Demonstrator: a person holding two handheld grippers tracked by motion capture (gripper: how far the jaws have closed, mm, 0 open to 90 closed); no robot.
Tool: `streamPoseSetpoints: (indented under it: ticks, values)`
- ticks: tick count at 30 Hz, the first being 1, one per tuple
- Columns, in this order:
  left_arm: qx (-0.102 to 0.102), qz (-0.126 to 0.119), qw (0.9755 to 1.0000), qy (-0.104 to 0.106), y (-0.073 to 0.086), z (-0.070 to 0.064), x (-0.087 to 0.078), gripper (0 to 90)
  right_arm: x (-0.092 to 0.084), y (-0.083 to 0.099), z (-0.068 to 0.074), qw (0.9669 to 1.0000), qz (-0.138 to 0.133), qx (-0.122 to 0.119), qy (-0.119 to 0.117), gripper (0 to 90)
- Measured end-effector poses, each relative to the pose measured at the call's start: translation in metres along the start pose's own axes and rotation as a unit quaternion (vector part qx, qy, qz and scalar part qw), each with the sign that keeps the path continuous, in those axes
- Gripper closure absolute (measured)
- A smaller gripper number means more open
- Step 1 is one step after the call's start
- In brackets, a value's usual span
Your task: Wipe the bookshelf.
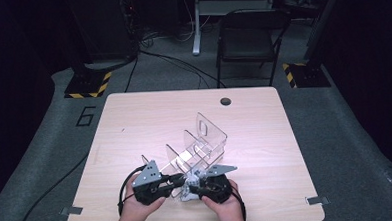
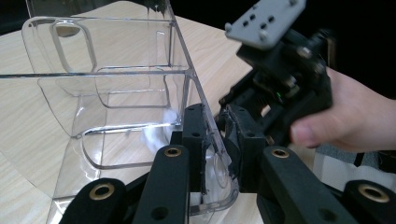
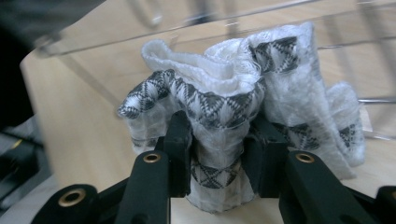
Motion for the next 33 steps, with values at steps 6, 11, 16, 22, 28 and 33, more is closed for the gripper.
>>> streamPoseSetpoints:
  ticks: [6,11,16,22,28,33]
  values:
    - [0.000,-0.002,1.0000,-0.002,0.000,0.000,0.001,78.1,0.002,0.003,0.004,0.9999,-0.005,0.011,-0.003,63.5]
    - [0.000,-0.001,1.0000,-0.003,0.000,-0.001,0.002,78.2,0.002,0.002,0.006,0.9999,0.007,-0.011,-0.004,65.2]
    - [0.001,0.002,1.0000,-0.002,0.000,0.000,0.002,78.2,0.001,0.002,0.003,0.9998,-0.009,0.016,0.009,64.5]
    - [0.004,0.003,1.0000,-0.003,-0.001,0.000,0.002,78.3,0.005,0.004,0.012,0.9998,0.008,-0.013,-0.013,66.3]
    - [0.008,0.004,0.9999,-0.005,-0.001,0.000,0.002,78.3,0.002,0.003,0.007,0.9999,-0.004,0.016,0.001,64.9]
    - [0.004,0.003,1.0000,-0.007,-0.001,-0.001,0.002,78.4,0.007,0.007,0.021,0.9993,0.020,-0.027,-0.018,66.0]
Point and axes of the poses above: each handheld gripper's, and its own axes: x roughly forward along the jaws, y roughly out of its underside, z roughly to its left, the point moved 1 cm from there along x, roughly forward along the jaws, and after that the axes turned 12 degrees about x, right-handed, at the moved point
